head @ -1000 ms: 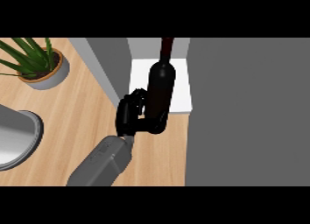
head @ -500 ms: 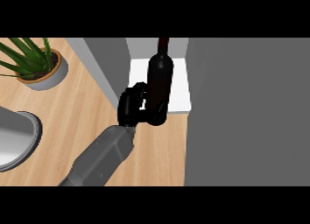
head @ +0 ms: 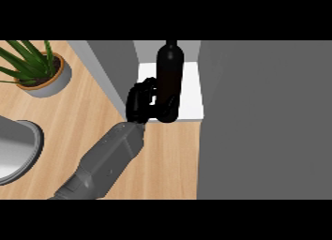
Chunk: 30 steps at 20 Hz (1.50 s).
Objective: Pick up the wine, place it into the cabinet and close the cabinet
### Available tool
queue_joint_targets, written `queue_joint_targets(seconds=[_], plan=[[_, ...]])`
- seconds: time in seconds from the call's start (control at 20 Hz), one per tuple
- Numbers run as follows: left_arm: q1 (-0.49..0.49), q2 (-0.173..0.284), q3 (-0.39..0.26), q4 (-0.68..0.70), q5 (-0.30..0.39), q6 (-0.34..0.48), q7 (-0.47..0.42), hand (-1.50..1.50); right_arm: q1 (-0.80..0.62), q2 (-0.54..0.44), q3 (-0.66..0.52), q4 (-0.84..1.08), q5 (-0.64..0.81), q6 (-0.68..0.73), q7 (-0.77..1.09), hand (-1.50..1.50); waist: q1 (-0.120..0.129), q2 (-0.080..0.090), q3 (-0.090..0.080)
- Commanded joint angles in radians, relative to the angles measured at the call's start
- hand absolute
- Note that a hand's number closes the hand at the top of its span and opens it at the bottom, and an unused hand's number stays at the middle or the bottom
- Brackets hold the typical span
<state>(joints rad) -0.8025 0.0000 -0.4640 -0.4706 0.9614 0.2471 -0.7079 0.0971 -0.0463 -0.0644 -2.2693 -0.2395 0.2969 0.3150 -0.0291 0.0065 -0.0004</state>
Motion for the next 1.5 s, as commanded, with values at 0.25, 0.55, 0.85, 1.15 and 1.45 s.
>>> queue_joint_targets(seconds=[0.25, 0.55, 0.85, 1.15, 1.45], plan=[[-0.12, 0.0, -0.009, 0.09, 0.093, 0.022, 0.018, 1.5, -0.051, 0.011, 0.027, 0.022, 0.023, -0.016, 0.004, -1.5, -0.017, 0.004, -0.001], [-0.13, 0.0, -0.006, 0.177, 0.081, 0.024, 0.019, 1.5, -0.012, -0.016, -0.03, 0.057, -0.023, 0.038, -0.061, -1.5, -0.017, 0.005, 0.0], [-0.168, 0.0, 0.041, 0.296, 0.079, -0.038, -0.02, 1.5, -0.087, -0.028, -0.031, 0.06, -0.023, 0.003, -0.001, -1.5, -0.022, 0.013, -0.001], [-0.134, 0.0, 0.063, 0.251, 0.109, -0.008, -0.083, 1.5, -0.087, -0.016, -0.029, 0.078, -0.009, -0.01, -0.009, -1.5, -0.016, 0.008, -0.001], [-0.168, 0.026, 0.087, 0.29, 0.072, -0.053, -0.149, -1.5, -0.025, -0.039, -0.045, 0.054, -0.011, 0.04, -0.052, -1.5, -0.001, 0.002, 0.0]])
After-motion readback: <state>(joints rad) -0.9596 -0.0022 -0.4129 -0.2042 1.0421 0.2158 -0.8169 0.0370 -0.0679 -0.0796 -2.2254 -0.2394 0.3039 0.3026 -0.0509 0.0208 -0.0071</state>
